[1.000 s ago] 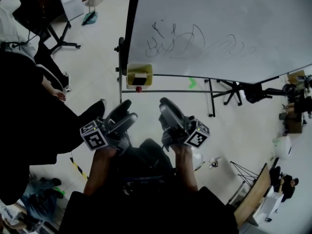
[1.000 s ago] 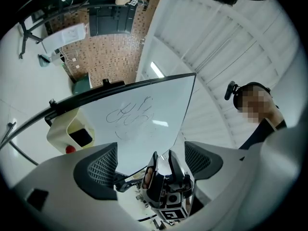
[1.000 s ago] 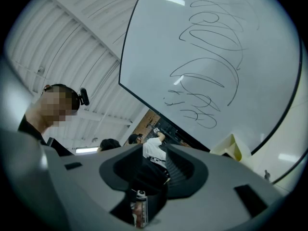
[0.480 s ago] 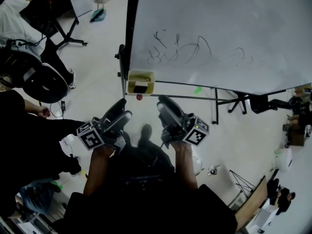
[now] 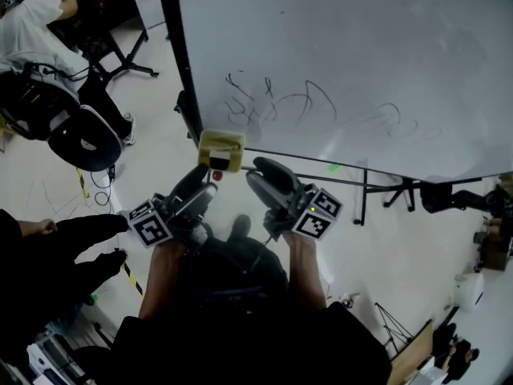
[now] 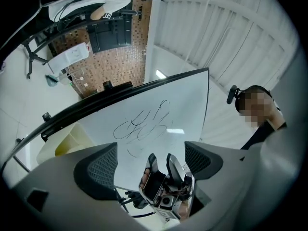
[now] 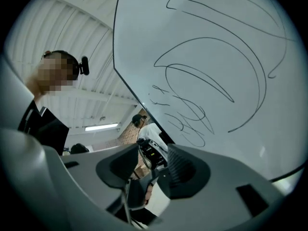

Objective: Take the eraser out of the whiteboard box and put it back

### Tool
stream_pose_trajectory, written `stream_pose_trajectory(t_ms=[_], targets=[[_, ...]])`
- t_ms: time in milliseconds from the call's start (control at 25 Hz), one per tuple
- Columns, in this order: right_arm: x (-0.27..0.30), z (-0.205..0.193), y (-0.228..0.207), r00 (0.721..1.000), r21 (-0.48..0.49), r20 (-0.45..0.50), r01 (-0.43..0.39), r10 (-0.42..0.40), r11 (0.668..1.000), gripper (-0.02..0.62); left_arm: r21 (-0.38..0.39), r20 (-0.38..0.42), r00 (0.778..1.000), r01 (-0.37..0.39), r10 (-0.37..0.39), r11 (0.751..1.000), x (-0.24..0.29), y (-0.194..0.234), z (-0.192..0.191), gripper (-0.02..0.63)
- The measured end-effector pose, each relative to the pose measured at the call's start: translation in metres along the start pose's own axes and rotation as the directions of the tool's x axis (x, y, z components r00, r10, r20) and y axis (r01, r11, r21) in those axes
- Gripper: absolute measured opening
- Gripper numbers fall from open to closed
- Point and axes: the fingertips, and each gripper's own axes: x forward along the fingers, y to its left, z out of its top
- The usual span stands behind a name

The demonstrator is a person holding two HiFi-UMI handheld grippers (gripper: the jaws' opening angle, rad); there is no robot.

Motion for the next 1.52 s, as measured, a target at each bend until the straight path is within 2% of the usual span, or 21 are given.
stream_pose_trajectory(t_ms=[400,600,680,840,1000,1120,1280,1520], targets=[[-0.002,-0.02,-0.035,0.985,-0.134,-0.168,0.019,-0.042,0.991,0.236,0.037,0.056,0.993,-0.101,0.099,0.994,-0.001,0.003,-0.011,0.428],[0.011,-0.034,-0.04,0.962,-0.255,-0.26,0.012,-0.081,0.967,0.236,0.041,0.062,0.992,-0.11,0.108,0.993,0.0,0.009,-0.005,0.428],[0.017,-0.045,-0.043,0.944,-0.322,-0.311,0.01,-0.115,0.947,0.236,0.022,0.061,0.995,-0.085,0.084,0.996,0.003,0.007,-0.002,0.428],[0.033,-0.07,-0.056,0.884,-0.471,-0.41,0.005,-0.224,0.882,0.236,0.025,0.055,0.995,-0.079,0.077,0.997,-0.003,0.012,0.013,0.428],[0.047,-0.085,-0.071,0.828,-0.58,-0.447,0.019,-0.338,0.814,0.242,0.027,0.057,0.997,-0.061,0.059,0.998,-0.011,0.014,0.031,0.428],[0.053,-0.092,-0.08,0.804,-0.617,-0.451,0.032,-0.387,0.787,0.242,0.044,0.06,0.997,-0.048,0.045,0.998,-0.015,0.013,0.045,0.428],[0.056,-0.099,-0.088,0.779,-0.651,-0.456,0.036,-0.43,0.758,0.242,0.027,0.064,0.997,-0.04,0.038,0.999,-0.023,0.017,0.051,0.428],[0.061,-0.108,-0.095,0.749,-0.708,-0.471,-0.004,-0.467,0.706,0.242,0.012,0.077,0.997,-0.031,0.03,0.999,-0.029,0.022,0.056,0.428]])
